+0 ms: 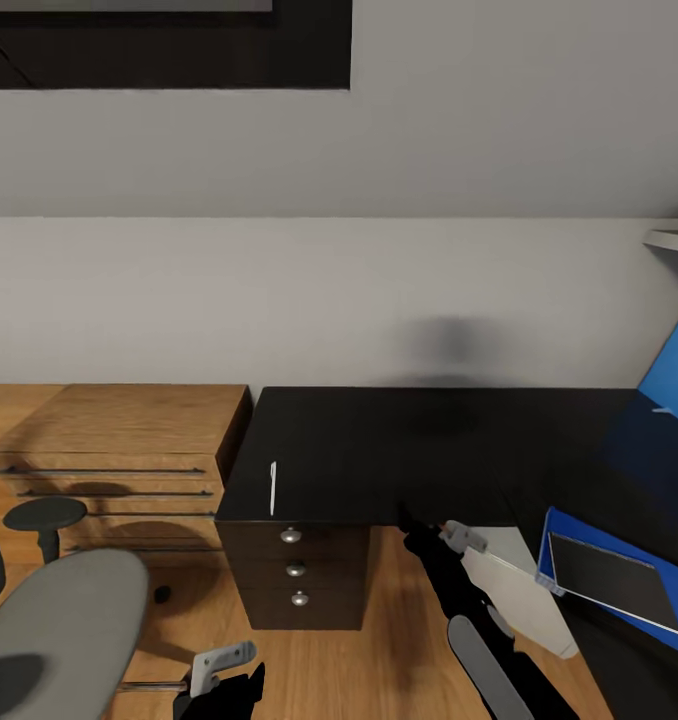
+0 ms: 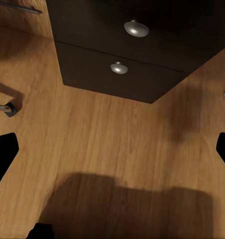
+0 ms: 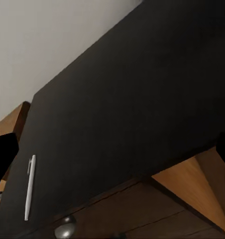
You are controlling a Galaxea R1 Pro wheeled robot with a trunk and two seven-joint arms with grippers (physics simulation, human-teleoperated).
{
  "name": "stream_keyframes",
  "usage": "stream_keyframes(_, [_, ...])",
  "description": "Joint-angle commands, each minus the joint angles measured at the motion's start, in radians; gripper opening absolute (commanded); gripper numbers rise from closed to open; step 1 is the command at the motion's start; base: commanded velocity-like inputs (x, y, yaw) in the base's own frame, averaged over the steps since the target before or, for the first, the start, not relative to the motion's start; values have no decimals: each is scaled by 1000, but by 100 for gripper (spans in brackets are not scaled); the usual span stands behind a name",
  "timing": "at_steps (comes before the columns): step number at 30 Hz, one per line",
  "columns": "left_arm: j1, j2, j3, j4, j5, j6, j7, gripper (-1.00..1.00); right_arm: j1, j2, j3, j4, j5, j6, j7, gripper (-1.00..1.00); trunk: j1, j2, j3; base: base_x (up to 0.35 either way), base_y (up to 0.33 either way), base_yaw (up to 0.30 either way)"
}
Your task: In the bedroom, organize the workspace by keeping the computer under the desk, ensuring the monitor is on the desk, placing the keyboard on the desk next to the monitor, placing the mouse on the desk next to the keyboard, moving the folder from the swivel chair onto the desk next to the mouse, stacking the notebook on top of the folder with the pen on top of the notebook, and positioning the swivel chair next to the desk.
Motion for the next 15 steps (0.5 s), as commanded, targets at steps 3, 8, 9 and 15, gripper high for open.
stream_keyframes(3, [0, 0, -1, -2, 11, 3, 9, 100, -1, -1, 6, -3, 8, -9, -6, 100, -11, 20, 8, 0, 0, 0])
stream_keyframes(8, [0, -1, -2, -2, 11, 5, 10, 100, -1, 5, 10, -22, 43, -60, -9, 100, -31, 55, 24, 0, 0, 0])
stream_keyframes(9, [0, -1, -2, -2, 11, 5, 9, 100, -1, 4, 10, -23, 44, -65, -9, 100, -34, 62, 27, 0, 0, 0])
stream_keyframes(15, [0, -1, -2, 0, 11, 5, 7, 100, 1, -7, 10, -32, 53, -36, -11, 100, -57, 104, 46, 0, 0, 0])
